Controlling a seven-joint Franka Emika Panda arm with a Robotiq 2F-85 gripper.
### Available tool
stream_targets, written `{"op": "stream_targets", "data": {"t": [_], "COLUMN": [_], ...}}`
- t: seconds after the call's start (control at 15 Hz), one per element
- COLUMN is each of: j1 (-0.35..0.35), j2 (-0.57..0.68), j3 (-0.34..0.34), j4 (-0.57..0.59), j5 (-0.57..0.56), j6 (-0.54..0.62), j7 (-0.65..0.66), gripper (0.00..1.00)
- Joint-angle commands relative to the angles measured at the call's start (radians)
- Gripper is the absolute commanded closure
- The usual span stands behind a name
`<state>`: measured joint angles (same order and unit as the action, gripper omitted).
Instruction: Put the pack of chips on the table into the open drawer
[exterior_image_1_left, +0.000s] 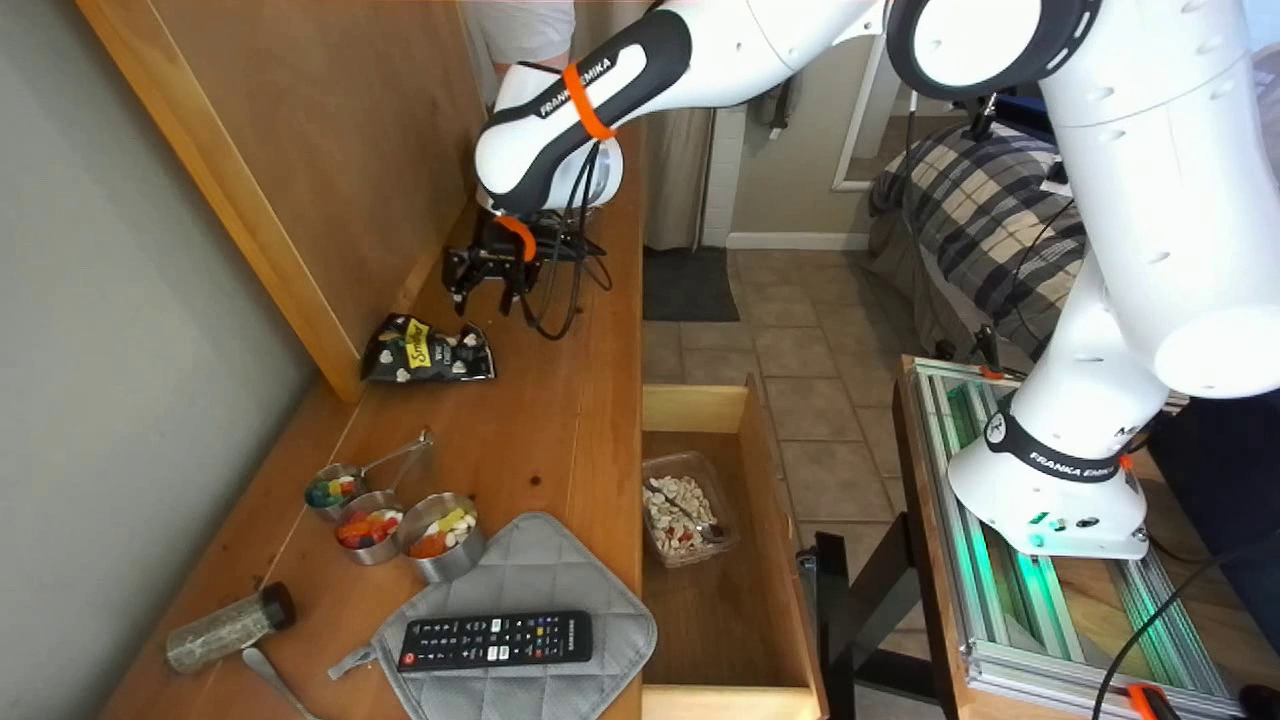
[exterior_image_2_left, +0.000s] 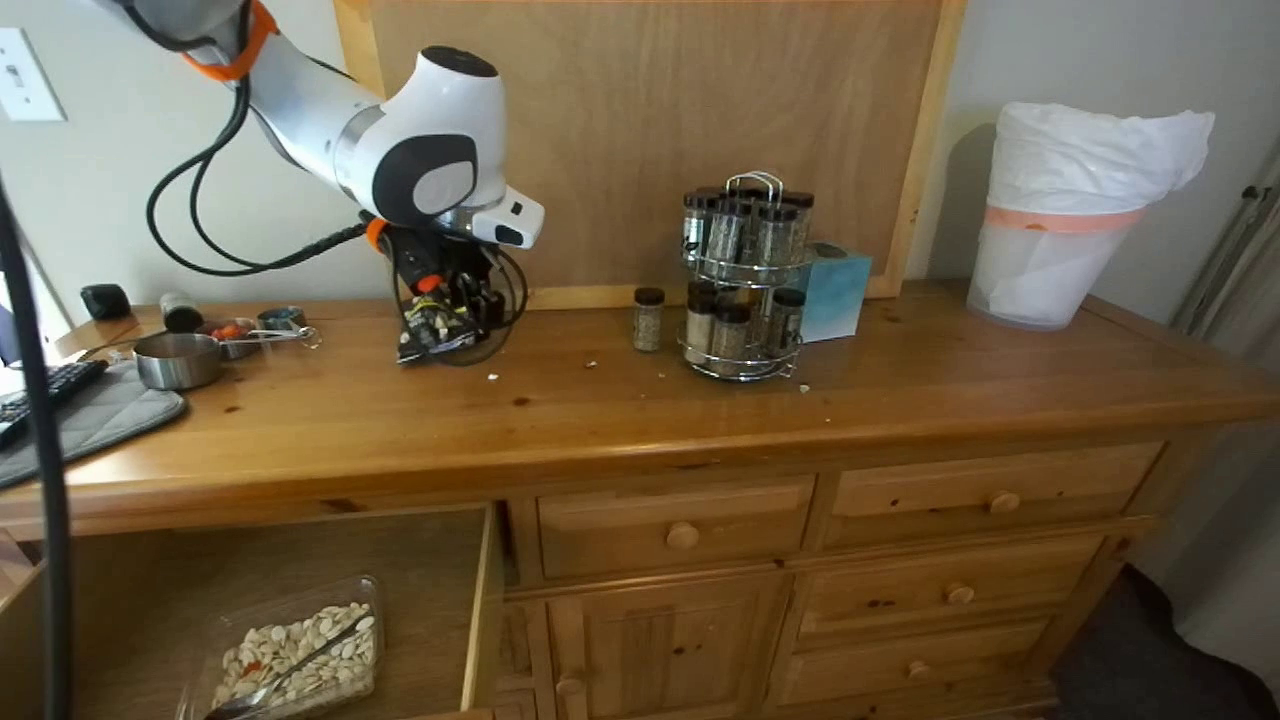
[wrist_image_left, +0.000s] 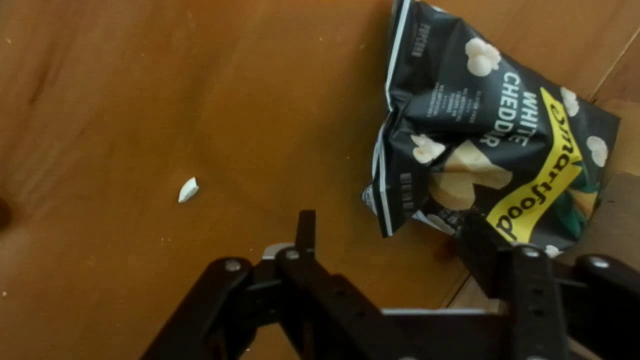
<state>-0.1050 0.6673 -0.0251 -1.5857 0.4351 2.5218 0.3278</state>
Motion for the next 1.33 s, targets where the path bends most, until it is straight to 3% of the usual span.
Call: {"op": "stream_targets", "data": {"t": [0.0,0.33,0.67,0.8,1.07,1.27], "j1": [-0.021,-0.024,-0.025,-0.025,-0.028,-0.029], "j2": [0.059,0.094,0.112,0.114,0.107,0.08], "j3": [0.023,0.039,0.046,0.045,0.043,0.037], "j4": [0.08,0.113,0.126,0.125,0.118,0.096], "j5": [0.021,0.02,0.02,0.019,0.018,0.015], "j6": [0.003,-0.005,-0.001,-0.001,-0.006,-0.004], "j7": [0.014,0.01,0.009,0.012,0.013,0.013], "gripper": [0.3,0.38,0.64,0.67,0.93,0.96]}}
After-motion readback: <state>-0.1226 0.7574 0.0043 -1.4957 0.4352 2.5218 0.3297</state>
